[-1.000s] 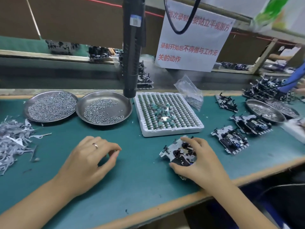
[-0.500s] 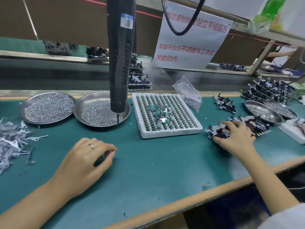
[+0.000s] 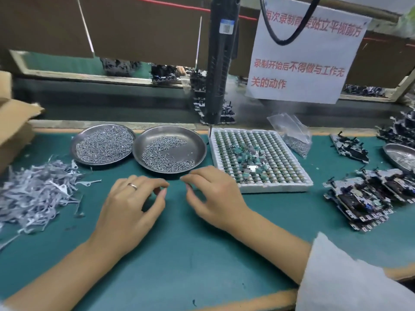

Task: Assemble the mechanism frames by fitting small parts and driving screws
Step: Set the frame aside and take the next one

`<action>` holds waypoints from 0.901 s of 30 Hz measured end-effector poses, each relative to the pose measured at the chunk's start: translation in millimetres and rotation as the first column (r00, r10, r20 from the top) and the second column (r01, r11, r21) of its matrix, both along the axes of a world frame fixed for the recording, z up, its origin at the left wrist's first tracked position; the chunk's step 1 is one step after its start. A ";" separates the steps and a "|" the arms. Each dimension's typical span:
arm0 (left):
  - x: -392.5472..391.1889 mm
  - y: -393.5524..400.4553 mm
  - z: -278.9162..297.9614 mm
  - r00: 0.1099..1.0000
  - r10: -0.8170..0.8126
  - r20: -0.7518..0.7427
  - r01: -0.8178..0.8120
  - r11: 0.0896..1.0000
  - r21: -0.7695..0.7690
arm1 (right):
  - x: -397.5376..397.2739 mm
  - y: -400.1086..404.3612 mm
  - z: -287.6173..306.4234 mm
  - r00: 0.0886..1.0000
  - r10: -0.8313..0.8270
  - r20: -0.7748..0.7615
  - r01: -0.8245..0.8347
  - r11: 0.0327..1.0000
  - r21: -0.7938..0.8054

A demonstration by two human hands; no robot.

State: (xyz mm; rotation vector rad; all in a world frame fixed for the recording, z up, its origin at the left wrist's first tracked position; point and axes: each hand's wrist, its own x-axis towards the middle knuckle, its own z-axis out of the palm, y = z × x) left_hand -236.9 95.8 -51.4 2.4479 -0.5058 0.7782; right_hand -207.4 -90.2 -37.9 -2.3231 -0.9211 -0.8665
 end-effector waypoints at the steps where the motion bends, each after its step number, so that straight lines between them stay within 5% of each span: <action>1: 0.7 2.3 3.2 0.999 0.040 -0.033 -0.040 0.999 -0.001 | 6.1 11.9 -0.5 1.000 0.030 -0.005 -0.030 1.000 0.003; 6: -12.0 22.6 27.3 0.978 0.175 -0.110 -0.171 0.984 0.042 | 22.0 29.8 -14.0 0.993 0.114 -0.032 -0.113 0.993 0.042; 10: -36.2 49.0 38.3 0.911 0.402 -0.094 -0.369 0.895 0.250 | 28.9 18.4 -22.3 0.996 0.072 -0.051 -0.064 0.988 0.142; 12: -41.8 68.0 39.3 0.767 0.594 -0.244 -0.487 0.786 0.381 | 29.8 19.9 -24.0 0.995 0.074 -0.063 -0.065 0.989 0.135; 15: -52.0 97.0 36.9 0.438 0.814 -0.382 -0.531 0.577 0.621 | 29.4 19.5 -27.2 0.993 0.097 -0.075 -0.087 0.989 0.124; 18: -58.4 112.9 32.3 0.296 0.860 -0.416 -0.501 0.511 0.698 | 29.7 18.3 -27.8 0.990 0.098 -0.102 -0.082 0.985 0.151; 22: -39.8 109.0 25.3 0.402 0.715 -0.572 -0.597 0.679 0.428 | 27.8 19.1 -26.7 0.987 0.109 -0.120 -0.089 0.984 0.154; 27: -10.4 86.3 27.7 0.606 0.602 -0.520 -0.627 0.764 0.152 | 28.2 18.8 -25.8 0.982 0.123 -0.143 -0.104 0.985 0.138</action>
